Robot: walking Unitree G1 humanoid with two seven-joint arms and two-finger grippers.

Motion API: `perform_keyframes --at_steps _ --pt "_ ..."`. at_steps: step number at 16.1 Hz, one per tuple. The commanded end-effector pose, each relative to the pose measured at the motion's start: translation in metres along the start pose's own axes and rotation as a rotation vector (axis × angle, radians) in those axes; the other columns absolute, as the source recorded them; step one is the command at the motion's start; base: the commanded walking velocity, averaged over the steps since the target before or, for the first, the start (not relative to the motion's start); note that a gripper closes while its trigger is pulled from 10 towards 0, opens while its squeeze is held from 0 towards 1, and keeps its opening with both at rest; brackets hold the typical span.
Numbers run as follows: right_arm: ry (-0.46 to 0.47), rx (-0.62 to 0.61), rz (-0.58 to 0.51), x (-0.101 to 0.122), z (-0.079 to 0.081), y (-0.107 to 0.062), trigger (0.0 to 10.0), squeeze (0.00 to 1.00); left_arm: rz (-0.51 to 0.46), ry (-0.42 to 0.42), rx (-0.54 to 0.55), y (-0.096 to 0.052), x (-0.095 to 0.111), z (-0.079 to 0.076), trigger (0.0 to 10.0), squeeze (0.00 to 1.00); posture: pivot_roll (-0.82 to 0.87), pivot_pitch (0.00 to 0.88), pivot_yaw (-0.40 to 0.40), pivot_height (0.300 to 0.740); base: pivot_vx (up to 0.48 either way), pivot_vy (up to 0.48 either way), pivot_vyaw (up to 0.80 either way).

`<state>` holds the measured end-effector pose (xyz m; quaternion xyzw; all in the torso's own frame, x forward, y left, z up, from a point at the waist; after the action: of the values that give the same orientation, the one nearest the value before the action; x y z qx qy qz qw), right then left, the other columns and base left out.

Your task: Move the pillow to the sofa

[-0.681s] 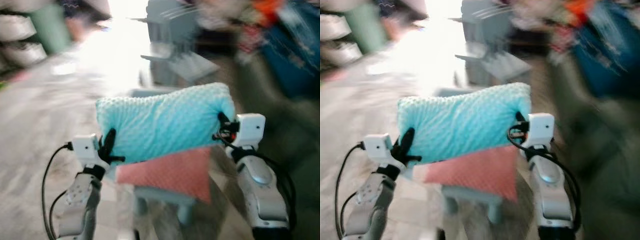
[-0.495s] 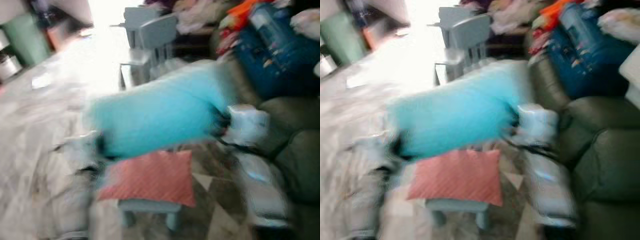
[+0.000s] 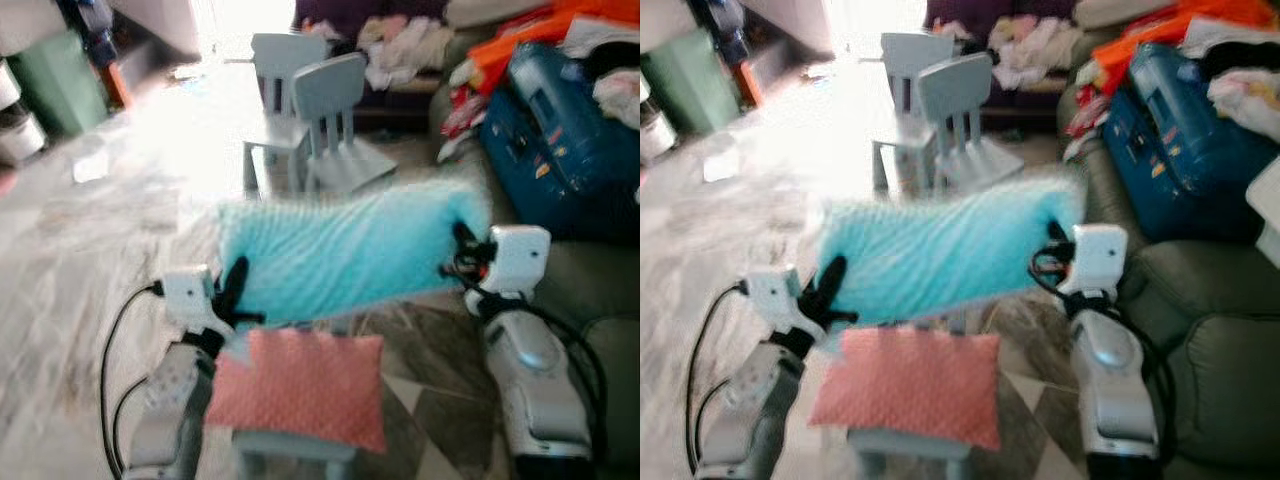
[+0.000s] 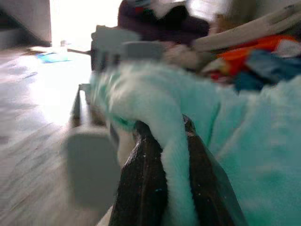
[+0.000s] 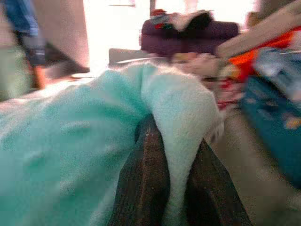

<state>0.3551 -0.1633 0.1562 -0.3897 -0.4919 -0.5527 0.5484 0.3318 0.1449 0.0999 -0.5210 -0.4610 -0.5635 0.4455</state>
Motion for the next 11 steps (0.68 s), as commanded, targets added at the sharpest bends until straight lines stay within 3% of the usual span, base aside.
perform_keyframes --at_steps 1,4,5,6,7,11 --pt "-0.006 0.030 -0.022 0.007 0.010 0.002 0.0 0.00 0.017 0.009 0.028 -0.004 -0.003 0.010 0.0 0.00 -0.14 0.000 0.034 0.740 0.000 0.000 0.00" --pt "-0.008 0.030 -0.021 0.008 0.008 0.002 0.0 0.00 0.041 0.021 0.008 -0.004 -0.006 0.007 0.0 0.00 -0.14 0.000 0.031 0.740 0.000 0.000 0.00" --pt "-0.007 0.029 -0.019 0.007 0.007 0.001 0.0 0.00 0.053 0.030 -0.006 -0.003 -0.007 0.005 1.6 0.00 -0.14 0.000 0.030 0.740 0.000 0.000 0.00" --pt "-0.009 0.026 -0.009 0.006 0.006 0.001 0.0 0.00 0.080 0.051 -0.005 -0.002 -0.010 0.005 9.0 0.00 -0.14 0.000 0.028 0.740 0.000 0.000 0.00" --pt "-0.013 0.022 0.006 0.004 0.005 0.001 10.0 0.00 0.095 0.053 -0.009 -0.001 -0.011 0.005 10.0 0.00 -0.14 0.000 0.028 0.740 0.000 0.000 0.00" --pt "-0.013 0.006 0.034 0.001 0.001 0.003 10.0 0.00 0.112 0.072 0.028 0.008 -0.009 0.009 10.0 0.00 -0.14 0.000 0.013 0.740 0.000 0.000 -0.11"
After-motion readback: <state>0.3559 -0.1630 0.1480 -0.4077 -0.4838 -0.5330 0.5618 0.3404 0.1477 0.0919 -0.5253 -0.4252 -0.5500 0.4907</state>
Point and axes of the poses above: a point about 5 cm out from each wrist's last joint towards the gripper, its own y axis pointing out of the wrist towards the gripper, its own x axis along the axis of the wrist's last joint, z = x × y, the point moved 6 cm from there along y, pointing out of the wrist towards the gripper, and after that the axes turned 14 degrees about y, right-handed, at the moved point
